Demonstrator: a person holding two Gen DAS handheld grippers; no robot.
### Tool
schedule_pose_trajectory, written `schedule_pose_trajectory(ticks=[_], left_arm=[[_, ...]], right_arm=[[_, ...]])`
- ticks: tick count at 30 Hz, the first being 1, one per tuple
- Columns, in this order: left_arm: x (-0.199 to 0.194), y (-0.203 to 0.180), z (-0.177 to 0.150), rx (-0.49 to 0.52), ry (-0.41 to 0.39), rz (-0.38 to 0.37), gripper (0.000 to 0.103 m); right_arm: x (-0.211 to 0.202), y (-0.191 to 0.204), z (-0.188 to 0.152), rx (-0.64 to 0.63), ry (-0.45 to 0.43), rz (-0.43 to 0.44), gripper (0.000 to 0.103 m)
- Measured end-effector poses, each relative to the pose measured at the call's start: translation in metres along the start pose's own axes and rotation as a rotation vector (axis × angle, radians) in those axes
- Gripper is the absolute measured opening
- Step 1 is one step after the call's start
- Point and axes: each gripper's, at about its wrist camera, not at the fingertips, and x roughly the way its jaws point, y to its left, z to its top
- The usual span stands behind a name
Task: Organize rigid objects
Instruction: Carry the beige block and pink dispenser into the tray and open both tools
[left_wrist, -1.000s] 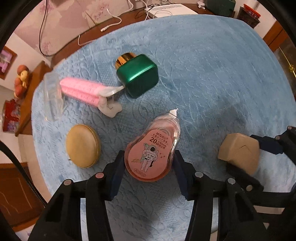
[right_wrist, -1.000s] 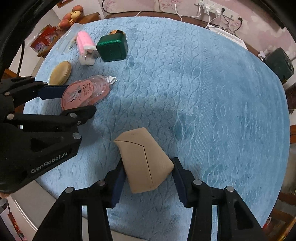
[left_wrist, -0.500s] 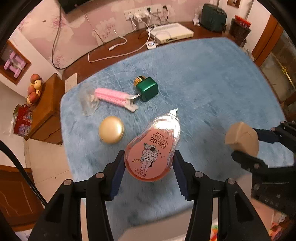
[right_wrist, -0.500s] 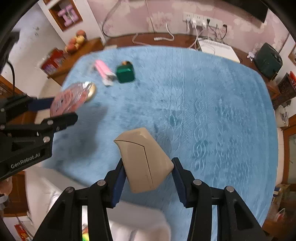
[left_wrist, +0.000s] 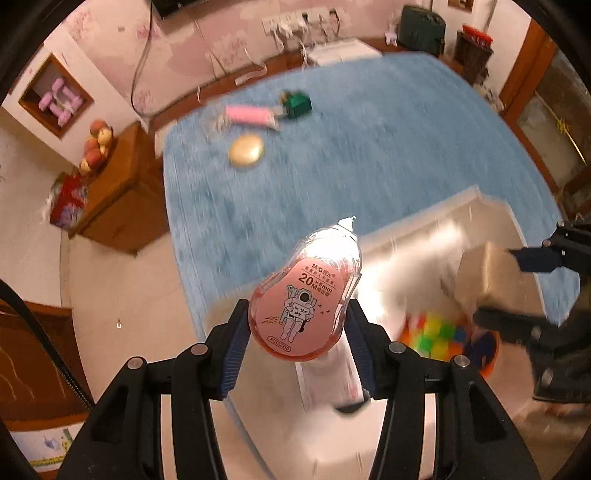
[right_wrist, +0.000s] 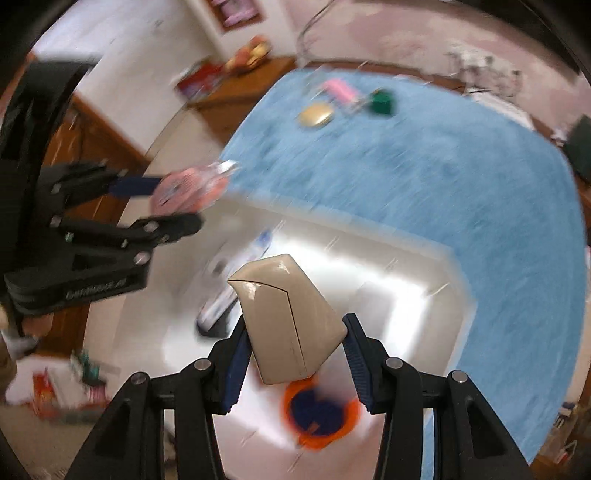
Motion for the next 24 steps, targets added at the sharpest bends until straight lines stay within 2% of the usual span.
schedule_pose_trajectory(ticks=[7, 14, 20, 22, 24], left_arm=[[0.011, -0.019, -0.057, -0.024, 0.123, -0.047, 0.054], [0.04, -0.033, -0.095, -0.051, 0.236, -0.064, 0.054], [0.063, -0.034, -0.107, -0.101, 0.294, -0.076, 0.055], [0.07, -0.033, -0.11, -0.117, 0.312, -0.073, 0.055], [0.073, -0.033, -0.112, -0.125, 0.318, -0.066, 0.055]], right_arm=[[0.04, 0.037, -0.042, -0.099, 0.167, 0.079, 0.049], [0.069, 0.042, -0.052, -0.139, 0.256, 0.088, 0.049], [0.081, 0.045, -0.056, -0.158, 0.276, 0.06, 0.049], [0.082, 0.049, -0.057, -0.169, 0.273, 0.052, 0.053], [0.08, 0.052, -0.057, -0.181, 0.267, 0.058, 0.063]])
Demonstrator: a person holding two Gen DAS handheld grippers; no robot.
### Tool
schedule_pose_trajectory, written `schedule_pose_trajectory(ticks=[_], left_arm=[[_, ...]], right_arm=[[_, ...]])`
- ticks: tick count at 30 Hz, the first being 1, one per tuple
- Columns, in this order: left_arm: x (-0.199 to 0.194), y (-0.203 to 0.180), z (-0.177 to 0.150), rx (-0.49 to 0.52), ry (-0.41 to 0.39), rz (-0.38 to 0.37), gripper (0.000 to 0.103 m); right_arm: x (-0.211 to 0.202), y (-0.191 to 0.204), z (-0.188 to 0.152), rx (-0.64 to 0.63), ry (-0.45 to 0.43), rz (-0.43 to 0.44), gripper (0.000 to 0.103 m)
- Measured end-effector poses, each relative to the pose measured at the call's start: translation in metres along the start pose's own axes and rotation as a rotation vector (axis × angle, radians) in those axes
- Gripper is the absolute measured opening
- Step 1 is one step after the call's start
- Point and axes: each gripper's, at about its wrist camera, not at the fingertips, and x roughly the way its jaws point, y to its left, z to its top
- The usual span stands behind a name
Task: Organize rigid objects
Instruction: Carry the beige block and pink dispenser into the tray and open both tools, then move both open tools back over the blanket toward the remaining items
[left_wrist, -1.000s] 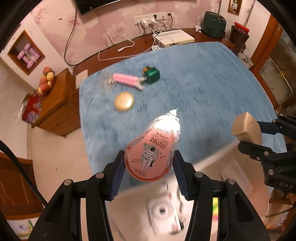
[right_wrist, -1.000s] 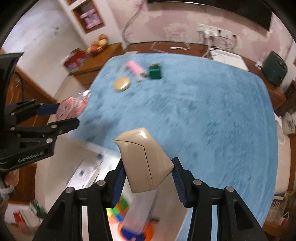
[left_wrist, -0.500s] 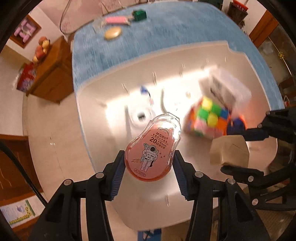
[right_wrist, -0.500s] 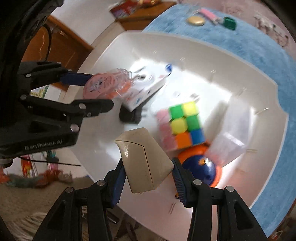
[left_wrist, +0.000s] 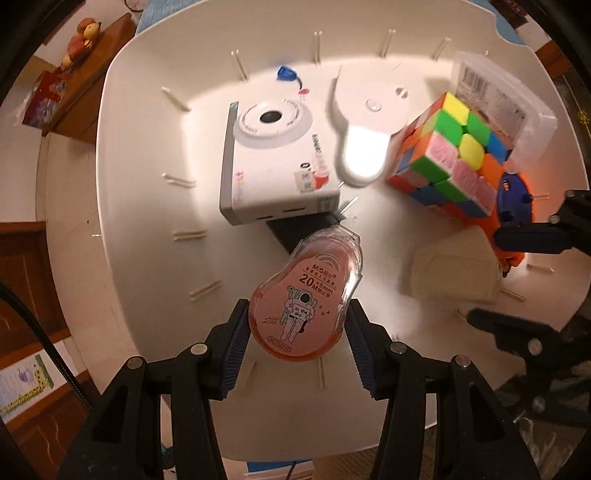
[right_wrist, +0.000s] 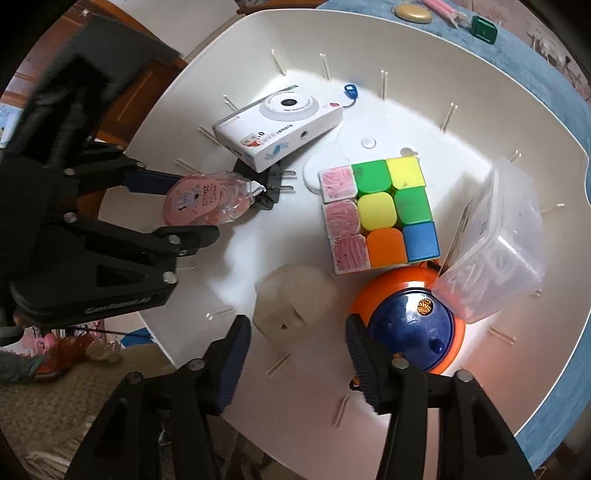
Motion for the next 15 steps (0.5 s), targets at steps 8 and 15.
schedule_pose_trajectory(ticks=[8, 15], left_arm=[[-0.015, 0.002, 0.004, -0.019, -0.017, -0.047, 0.077], [-0.058, 0.007, 0.019, -0.031, -0.091, -0.053, 0.077]], right_arm=[[-0.03, -0.005, -0.006, -0.007, -0.067, 0.017, 0.066], [-0.073, -0.018, -0.007, 0.024, -0.176, 0.021, 0.066]])
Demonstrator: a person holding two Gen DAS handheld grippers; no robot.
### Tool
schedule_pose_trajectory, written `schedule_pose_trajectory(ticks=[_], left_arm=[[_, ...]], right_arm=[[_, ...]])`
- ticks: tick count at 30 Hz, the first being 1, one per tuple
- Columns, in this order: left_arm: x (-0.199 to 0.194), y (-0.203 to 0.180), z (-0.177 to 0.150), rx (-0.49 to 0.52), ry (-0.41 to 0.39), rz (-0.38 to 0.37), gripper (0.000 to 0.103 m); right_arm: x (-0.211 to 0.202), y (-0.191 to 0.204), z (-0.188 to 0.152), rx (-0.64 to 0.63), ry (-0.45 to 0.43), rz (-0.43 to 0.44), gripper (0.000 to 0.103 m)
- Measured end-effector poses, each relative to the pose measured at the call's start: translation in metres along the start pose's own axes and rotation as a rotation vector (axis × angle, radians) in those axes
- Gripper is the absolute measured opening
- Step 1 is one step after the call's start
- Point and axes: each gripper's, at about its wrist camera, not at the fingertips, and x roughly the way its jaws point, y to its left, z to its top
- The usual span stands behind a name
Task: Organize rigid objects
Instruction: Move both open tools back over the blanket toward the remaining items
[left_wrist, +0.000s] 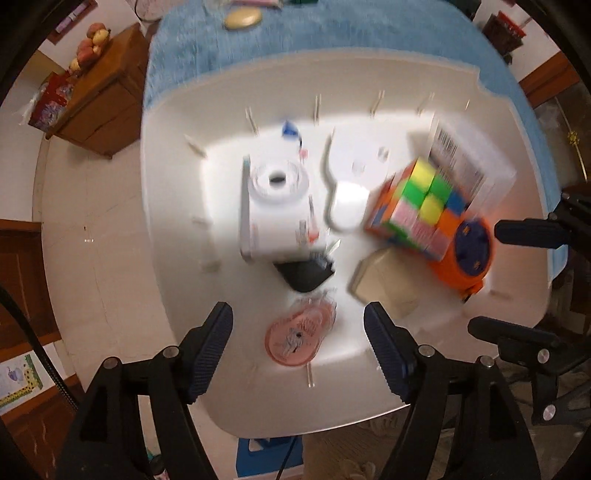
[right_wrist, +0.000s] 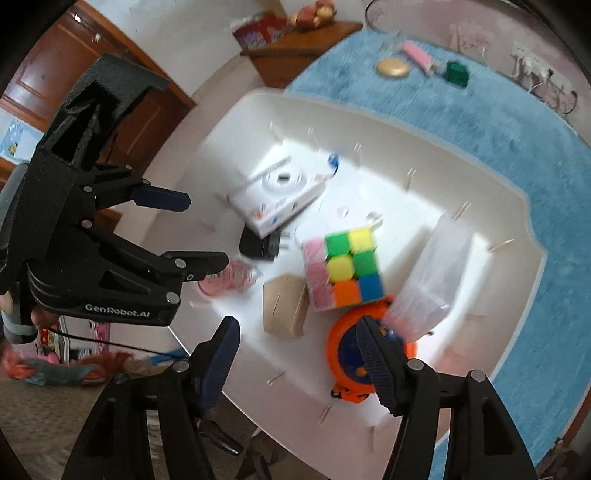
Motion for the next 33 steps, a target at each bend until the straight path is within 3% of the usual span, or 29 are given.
schedule_pose_trajectory(ticks=[10, 18, 25, 33], left_arm=[[-0.07, 0.003, 0.041, 0.002, -0.192, 0.005, 0.077], [-0.097, 0.02, 0.094, 0.014, -0.285, 0.041, 0.077], [-0.093, 0.038, 0.153, -0.02, -0.293, 0.044, 0.077], [-0.053, 0.062, 0.222, -0.069, -0.269, 0.049, 0.077]], right_arm=[[-0.055, -0.031, 0.023, 0.08, -0.145, -0.045, 0.066], [-0.072, -0.063, 0.059, 0.148, -0.21, -0.134, 0.066], [-0.074, -0.103, 0.106, 0.241, -0.253, -0.188, 0.066], [-0.056, -0.162, 0.171, 0.366, -0.27, -0.206, 0.066]])
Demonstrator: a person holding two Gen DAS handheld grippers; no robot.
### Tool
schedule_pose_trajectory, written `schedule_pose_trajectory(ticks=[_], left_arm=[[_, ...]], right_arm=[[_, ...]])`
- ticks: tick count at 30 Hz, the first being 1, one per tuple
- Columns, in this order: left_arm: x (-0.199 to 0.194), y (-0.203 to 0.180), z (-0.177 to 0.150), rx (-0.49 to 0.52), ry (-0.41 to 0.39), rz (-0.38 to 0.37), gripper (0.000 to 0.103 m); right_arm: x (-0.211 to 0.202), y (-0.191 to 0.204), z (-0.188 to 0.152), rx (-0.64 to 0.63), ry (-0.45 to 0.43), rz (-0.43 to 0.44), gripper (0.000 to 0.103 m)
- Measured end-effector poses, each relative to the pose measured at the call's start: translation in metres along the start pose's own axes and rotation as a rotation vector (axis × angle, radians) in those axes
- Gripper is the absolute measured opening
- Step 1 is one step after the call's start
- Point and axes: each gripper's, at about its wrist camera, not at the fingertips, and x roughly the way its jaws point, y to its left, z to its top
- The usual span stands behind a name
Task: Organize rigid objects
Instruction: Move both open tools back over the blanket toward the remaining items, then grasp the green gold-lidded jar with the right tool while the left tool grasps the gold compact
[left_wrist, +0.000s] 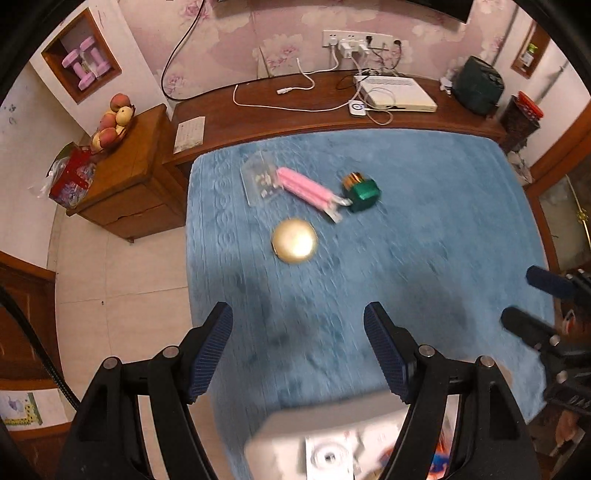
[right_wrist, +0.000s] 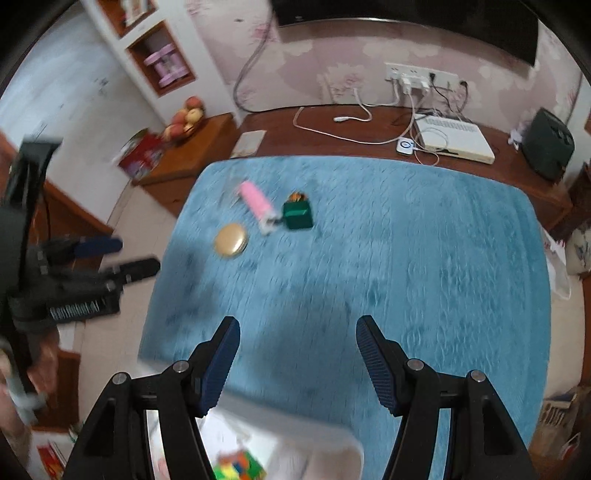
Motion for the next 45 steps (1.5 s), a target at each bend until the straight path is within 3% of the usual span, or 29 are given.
schedule_pose_trajectory(ticks=[11, 20, 25, 32, 34, 38, 39, 40, 45], left_arm=[[0.101, 0.02, 0.043, -0.127, 0.106, 0.011, 0.077], [0.129, 0.02, 0.051, -0.164, 0.126, -0.004, 0.077], [0.137, 0.017, 0.054, -0.165, 0.133, -0.011, 0.077], [0.148, 0.018, 0.055, -0.193, 0.146, -0.025, 0.077], [0.149, 0.016, 0.054, -0.189, 0.145, -0.024, 0.077], [0.154, 0.013, 0.055, -0.184, 0.146, -0.023, 0.076], [0.155, 0.013, 0.056, -0.186, 0.148, -0.027, 0.072], [0.156, 0.013, 0.056, -0.187, 0.154, -0.031, 0.06], [0.156, 0.015, 0.054, -0.206, 0.169, -0.033, 0.059]], right_arm=[[0.098, -0.018, 0.088, 0.155, 0.059, -0.005, 0.066], [0.156, -0.021, 0.116, 0.219, 0.133, 0.006, 0.066], [0.172, -0.011, 0.119, 0.195, 0.163, -0.015, 0.065], [0.188, -0.007, 0.116, 0.175, 0.216, -0.034, 0.051], [0.189, -0.007, 0.113, 0.168, 0.221, -0.027, 0.043], [0.187, -0.002, 0.11, 0.146, 0.224, -0.051, 0.042], [0.186, -0.002, 0.109, 0.142, 0.223, -0.059, 0.042], [0.185, -0.003, 0.108, 0.138, 0.221, -0.066, 0.042], [0.175, -0.008, 0.099, 0.149, 0.216, -0.071, 0.042]])
